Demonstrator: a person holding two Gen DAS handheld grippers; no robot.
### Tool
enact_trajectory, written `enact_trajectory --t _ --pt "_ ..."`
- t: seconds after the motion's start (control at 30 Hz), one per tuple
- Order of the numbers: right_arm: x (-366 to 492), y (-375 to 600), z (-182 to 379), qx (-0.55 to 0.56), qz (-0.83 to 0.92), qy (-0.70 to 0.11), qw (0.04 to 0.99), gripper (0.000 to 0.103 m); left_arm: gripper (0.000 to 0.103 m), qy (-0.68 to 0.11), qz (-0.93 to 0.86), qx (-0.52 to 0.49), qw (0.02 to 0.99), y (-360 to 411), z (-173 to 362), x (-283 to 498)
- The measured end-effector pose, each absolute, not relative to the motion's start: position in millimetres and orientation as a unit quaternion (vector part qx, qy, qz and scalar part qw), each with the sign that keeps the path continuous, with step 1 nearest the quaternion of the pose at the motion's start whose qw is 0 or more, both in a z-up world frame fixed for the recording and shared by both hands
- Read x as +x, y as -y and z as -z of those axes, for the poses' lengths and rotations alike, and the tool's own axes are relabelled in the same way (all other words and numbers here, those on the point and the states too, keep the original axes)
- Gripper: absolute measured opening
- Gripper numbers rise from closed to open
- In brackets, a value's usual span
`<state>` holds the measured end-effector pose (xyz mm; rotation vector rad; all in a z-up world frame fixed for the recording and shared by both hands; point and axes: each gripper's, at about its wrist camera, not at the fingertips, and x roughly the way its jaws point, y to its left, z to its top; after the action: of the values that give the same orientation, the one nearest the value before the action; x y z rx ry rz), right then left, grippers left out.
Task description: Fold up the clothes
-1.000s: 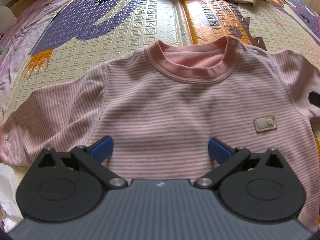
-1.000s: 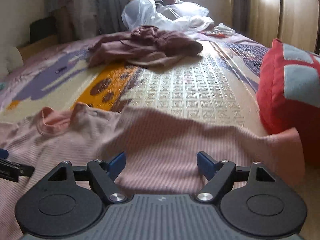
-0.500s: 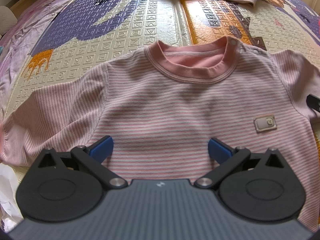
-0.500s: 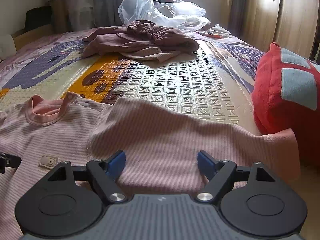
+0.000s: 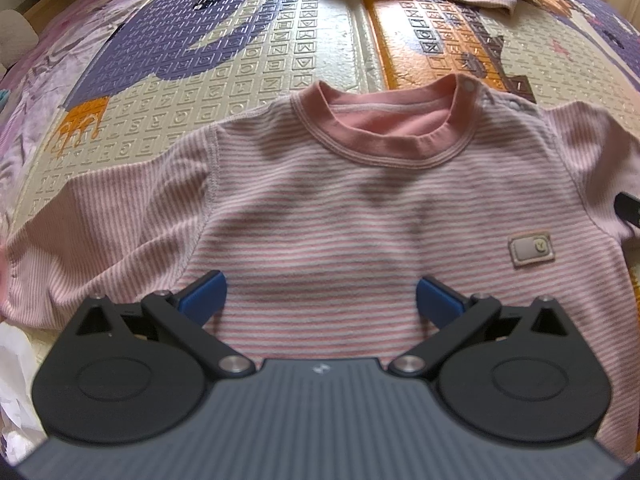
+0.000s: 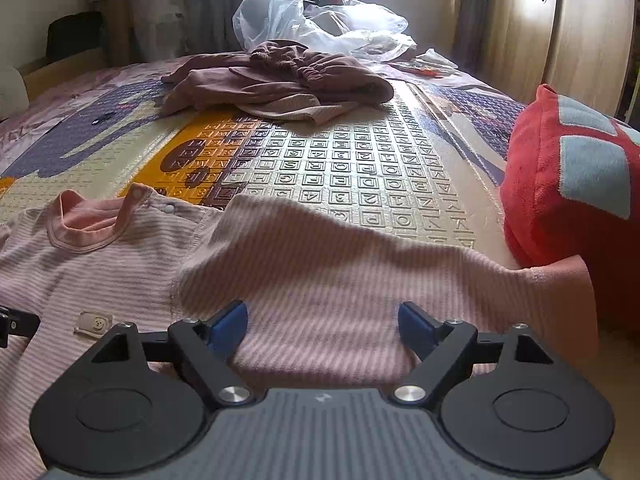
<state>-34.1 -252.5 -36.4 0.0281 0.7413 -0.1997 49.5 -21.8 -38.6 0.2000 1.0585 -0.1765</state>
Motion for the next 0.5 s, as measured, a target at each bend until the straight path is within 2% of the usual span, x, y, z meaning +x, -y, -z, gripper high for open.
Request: enact_trajectory --t 0.23,0.33,0.5 --pt "-47.8 226.5 18.5 0.011 0.074 -0.331 0.940 0.085 0.103 -0.506 0.070 0.087 0.855 21.9 38.2 48.6" --pt "-52.5 209.5 17.8 0.001 0.055 -0.323 0.945 0.089 0.103 -0.506 0.064 0.084 0.856 22.4 38.3 47.8" --pt "-47.5 197.7 33.8 -0.009 0.057 -0.345 0.937 0.089 0.103 -0.506 0.059 0.081 0.857 22.1 38.1 47.1"
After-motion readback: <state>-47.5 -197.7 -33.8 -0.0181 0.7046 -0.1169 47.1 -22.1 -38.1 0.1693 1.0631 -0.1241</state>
